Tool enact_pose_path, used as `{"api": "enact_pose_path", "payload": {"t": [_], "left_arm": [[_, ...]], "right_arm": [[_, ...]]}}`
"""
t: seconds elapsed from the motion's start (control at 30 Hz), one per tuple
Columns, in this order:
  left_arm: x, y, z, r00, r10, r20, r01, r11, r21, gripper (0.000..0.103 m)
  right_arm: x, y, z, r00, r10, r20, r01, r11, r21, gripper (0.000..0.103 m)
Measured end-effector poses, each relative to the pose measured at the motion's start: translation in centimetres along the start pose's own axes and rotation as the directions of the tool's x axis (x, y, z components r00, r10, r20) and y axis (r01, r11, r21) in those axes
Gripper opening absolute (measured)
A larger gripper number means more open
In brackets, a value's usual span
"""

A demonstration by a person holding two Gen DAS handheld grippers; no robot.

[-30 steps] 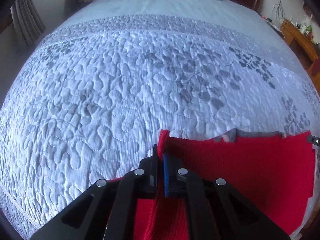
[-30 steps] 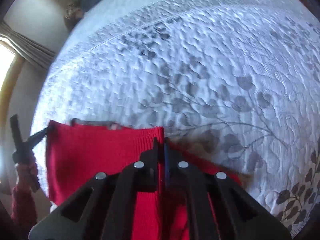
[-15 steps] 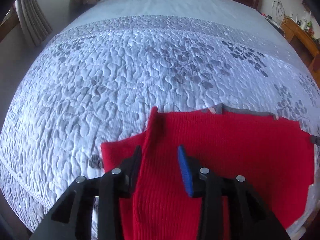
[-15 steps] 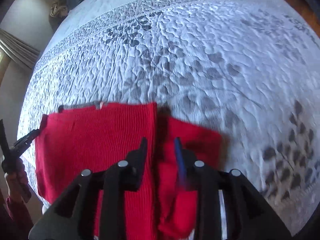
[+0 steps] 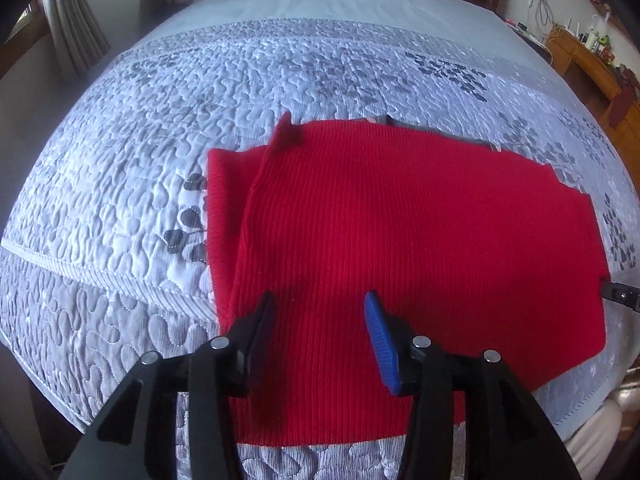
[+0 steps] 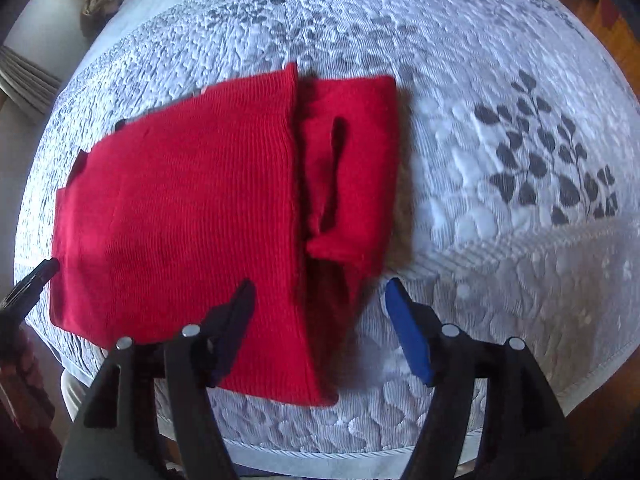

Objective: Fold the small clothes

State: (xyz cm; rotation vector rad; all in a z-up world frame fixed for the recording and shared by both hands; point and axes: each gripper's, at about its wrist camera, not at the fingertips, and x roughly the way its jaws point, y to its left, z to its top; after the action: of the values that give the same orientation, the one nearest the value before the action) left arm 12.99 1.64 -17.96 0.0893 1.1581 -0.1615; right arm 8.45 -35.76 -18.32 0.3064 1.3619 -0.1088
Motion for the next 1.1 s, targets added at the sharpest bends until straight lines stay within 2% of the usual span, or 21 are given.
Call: {"api": "enact_pose_path", "payload": {"t": [0.2,0.37,0.53,0.67,0.83,1.1], "left_arm": [[0.8,-0.1,0.7,1.0,0.003,-0.001,-0.003,1.0,-0.008,0.047],[3.0,-0.4,1.0,0.999,0.013,-0.029,-0.013,1.0,-0.004,0.049],[4.1,-1.1,0.7,0.998,0.05,-0.028,-0.049,0.998,0.033,0.054],[4.4,-1.4,0.4,0.998,0.066,-0.012,-0.066,0.997,0.041,0.055],[4.4,-1.0,0.3,0.999,0.049,0.0,-0.049,0.998,0.027,0.056],[4.7,-1.1,0.4,0.999,0.052,-0.016,-0.051,0.998,0.027,0.059]], "right_arm": [[1.9,-0.1,0.6,0.999,0.018,-0.039,-0.017,0.999,0.027,0.068],[3.6,0.6,1.1,0.998,-0.032,-0.063,0.032,0.999,-0.003,0.071],[4.5,1.8,1.0,0.994,-0.105,-0.035,0.103,0.993,-0.051,0.074],[4.7,2.7,0.6,0.986,-0.165,0.023,0.167,0.984,-0.068,0.074],[4.5,3.8,-0.3,0.98,-0.176,0.095,0.184,0.979,-0.088,0.058],[4.1,4.2,-1.3,0.975,-0.179,0.13,0.195,0.974,-0.117,0.055]]}}
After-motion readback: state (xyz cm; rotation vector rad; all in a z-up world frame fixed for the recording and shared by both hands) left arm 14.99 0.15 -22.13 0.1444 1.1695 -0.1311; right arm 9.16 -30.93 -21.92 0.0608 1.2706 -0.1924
